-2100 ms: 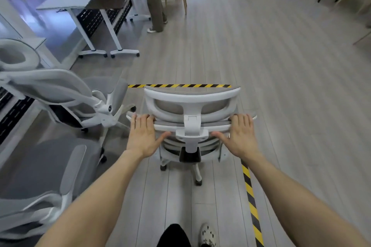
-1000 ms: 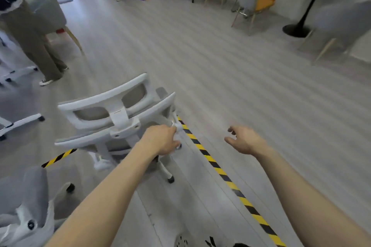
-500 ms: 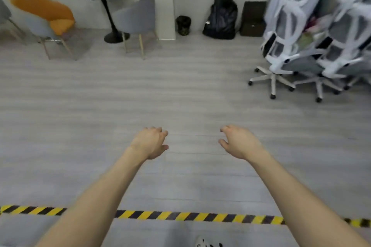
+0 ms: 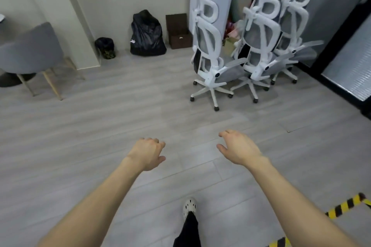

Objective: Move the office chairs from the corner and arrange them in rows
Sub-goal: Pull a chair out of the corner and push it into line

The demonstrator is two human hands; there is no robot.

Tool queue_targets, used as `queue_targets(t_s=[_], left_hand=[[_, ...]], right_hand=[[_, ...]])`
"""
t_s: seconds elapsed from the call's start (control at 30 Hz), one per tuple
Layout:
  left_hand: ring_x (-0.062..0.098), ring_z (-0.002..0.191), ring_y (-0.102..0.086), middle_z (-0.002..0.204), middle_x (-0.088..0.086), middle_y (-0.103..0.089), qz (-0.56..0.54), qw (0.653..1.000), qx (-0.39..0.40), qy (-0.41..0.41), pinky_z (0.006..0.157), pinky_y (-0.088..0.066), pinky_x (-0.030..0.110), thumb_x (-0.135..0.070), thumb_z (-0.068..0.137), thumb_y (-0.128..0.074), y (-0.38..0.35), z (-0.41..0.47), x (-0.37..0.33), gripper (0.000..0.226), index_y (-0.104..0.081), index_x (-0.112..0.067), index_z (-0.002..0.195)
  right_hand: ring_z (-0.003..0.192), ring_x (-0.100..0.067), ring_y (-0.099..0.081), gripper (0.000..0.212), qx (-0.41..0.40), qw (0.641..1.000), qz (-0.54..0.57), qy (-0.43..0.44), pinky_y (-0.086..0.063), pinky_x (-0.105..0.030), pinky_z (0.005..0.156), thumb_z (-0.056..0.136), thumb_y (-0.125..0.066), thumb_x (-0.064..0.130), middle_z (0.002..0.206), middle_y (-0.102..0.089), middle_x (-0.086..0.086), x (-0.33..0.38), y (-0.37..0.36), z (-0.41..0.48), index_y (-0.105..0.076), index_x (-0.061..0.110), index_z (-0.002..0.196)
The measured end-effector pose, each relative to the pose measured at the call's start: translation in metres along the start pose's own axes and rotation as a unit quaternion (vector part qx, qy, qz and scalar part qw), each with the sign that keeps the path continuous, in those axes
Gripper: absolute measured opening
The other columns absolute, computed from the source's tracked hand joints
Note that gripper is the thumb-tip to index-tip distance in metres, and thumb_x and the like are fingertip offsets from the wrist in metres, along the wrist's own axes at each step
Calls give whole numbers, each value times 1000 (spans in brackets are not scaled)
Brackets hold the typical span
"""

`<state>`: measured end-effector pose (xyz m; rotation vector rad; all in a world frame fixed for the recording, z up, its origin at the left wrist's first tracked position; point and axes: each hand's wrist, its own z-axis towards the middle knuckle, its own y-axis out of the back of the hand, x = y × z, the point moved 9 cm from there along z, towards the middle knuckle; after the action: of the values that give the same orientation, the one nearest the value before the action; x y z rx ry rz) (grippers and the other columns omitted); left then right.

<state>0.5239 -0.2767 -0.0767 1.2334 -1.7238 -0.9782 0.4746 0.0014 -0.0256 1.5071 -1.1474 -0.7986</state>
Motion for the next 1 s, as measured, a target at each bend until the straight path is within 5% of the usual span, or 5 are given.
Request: queue_targets(t_s=[0.77,1.0], left_hand=[[35,134,-62,151,6,-59,-30,998,-58,-16,106,-52,45,-57,110,-53,284,592,173,58,-50,-24,157],[32,129,-64,138,3,-67,-34,965,-253,-67,107,-48,45,-59,103,-61,416,741,215,54,-63,-22,143]], right_hand=[[112,-33,-69,36,-56,995,70,-33,-58,-46,88,106,-57,43,124,-68,-7,-178,175,625,-63,15,129],[124,-34,-62,53,-96,987,104,-79,-56,-49,99,108,-56,51,138,-62,-10,-217,226,773,-55,10,142]])
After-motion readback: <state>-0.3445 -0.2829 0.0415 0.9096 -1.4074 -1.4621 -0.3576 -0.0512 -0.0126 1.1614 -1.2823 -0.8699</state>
